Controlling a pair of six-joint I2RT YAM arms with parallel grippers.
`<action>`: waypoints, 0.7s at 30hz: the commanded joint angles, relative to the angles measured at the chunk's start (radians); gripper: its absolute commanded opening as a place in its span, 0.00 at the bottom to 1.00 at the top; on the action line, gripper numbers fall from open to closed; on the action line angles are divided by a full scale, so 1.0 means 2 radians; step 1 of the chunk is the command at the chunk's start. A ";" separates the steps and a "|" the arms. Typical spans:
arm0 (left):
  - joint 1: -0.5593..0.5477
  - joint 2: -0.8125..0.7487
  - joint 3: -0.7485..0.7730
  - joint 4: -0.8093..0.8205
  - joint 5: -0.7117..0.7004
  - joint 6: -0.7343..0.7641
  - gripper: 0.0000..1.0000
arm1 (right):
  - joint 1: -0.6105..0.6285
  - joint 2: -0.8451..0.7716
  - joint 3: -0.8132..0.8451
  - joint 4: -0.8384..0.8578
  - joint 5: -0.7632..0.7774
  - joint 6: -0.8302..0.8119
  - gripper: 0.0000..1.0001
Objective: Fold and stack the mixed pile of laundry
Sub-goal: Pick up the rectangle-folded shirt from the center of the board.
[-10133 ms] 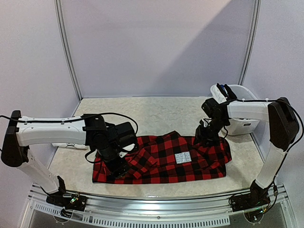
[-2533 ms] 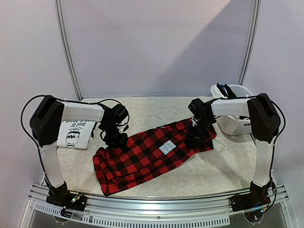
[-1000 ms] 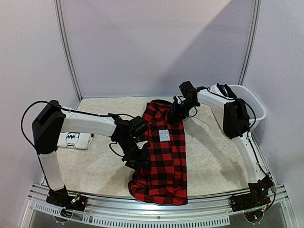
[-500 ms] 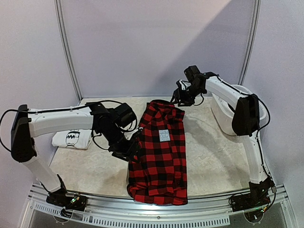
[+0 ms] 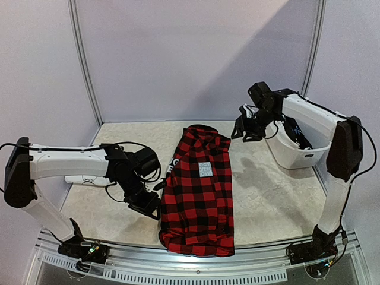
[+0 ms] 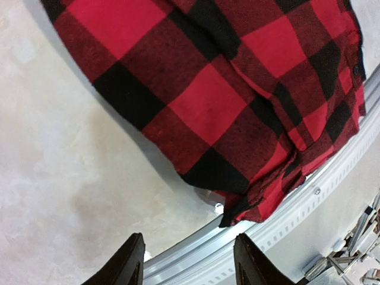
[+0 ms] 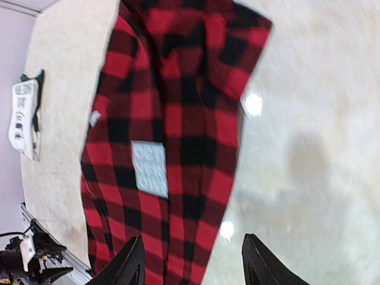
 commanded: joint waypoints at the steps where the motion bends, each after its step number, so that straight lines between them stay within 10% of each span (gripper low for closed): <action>1: -0.019 0.010 0.003 0.028 0.028 0.024 0.51 | 0.008 -0.062 -0.091 0.019 0.011 0.048 0.57; 16: -0.083 0.056 0.011 0.043 0.019 0.056 0.38 | 0.078 -0.146 -0.287 0.086 0.014 0.155 0.56; 21: -0.097 0.067 0.006 0.059 -0.005 0.052 0.12 | 0.092 -0.142 -0.306 0.111 0.007 0.180 0.56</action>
